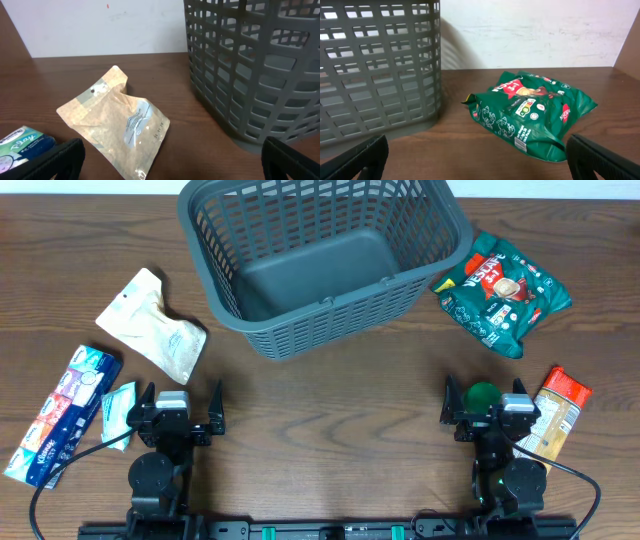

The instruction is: Pack container

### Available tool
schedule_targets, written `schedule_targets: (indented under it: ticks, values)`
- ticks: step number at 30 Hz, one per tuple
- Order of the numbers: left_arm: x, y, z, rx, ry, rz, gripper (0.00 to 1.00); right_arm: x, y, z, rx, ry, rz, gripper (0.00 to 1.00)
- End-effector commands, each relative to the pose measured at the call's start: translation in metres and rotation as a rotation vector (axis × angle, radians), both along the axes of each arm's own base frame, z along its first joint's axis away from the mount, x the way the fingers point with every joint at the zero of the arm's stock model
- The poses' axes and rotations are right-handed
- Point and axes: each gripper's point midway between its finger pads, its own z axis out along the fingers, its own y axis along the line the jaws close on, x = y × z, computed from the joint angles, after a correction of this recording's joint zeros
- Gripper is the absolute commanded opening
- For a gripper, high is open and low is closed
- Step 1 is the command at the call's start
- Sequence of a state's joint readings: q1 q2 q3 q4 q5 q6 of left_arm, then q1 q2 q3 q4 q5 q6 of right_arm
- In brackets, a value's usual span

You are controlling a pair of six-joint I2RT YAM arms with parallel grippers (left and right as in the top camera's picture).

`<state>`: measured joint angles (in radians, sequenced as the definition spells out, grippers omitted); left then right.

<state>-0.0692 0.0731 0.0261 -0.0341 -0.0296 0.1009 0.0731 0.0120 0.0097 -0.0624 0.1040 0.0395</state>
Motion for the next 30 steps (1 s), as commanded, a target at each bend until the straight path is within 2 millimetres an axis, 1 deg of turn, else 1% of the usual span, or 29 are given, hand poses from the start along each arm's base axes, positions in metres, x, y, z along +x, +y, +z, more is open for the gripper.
schedule_targets:
  ticks: [1, 24, 27, 30]
  values:
    - [-0.002, 0.001, -0.021, -0.007, 0.063, 0.008, 0.99, 0.000, -0.001, -0.001, -0.011, -0.001, -0.004, 0.99]
    - [-0.002, 0.001, -0.020, -0.013, 0.060, 0.009, 0.99, 0.000, -0.002, -0.001, -0.004, -0.001, -0.008, 0.99]
    - [-0.001, 0.001, -0.017, -0.073, 0.052, 0.020, 0.99, 0.000, -0.002, -0.001, 0.080, -0.004, -0.013, 0.99]
    - [-0.001, 0.001, -0.003, -0.170, 0.022, 0.035, 0.99, 0.000, 0.004, -0.001, 0.198, -0.004, 0.015, 0.99]
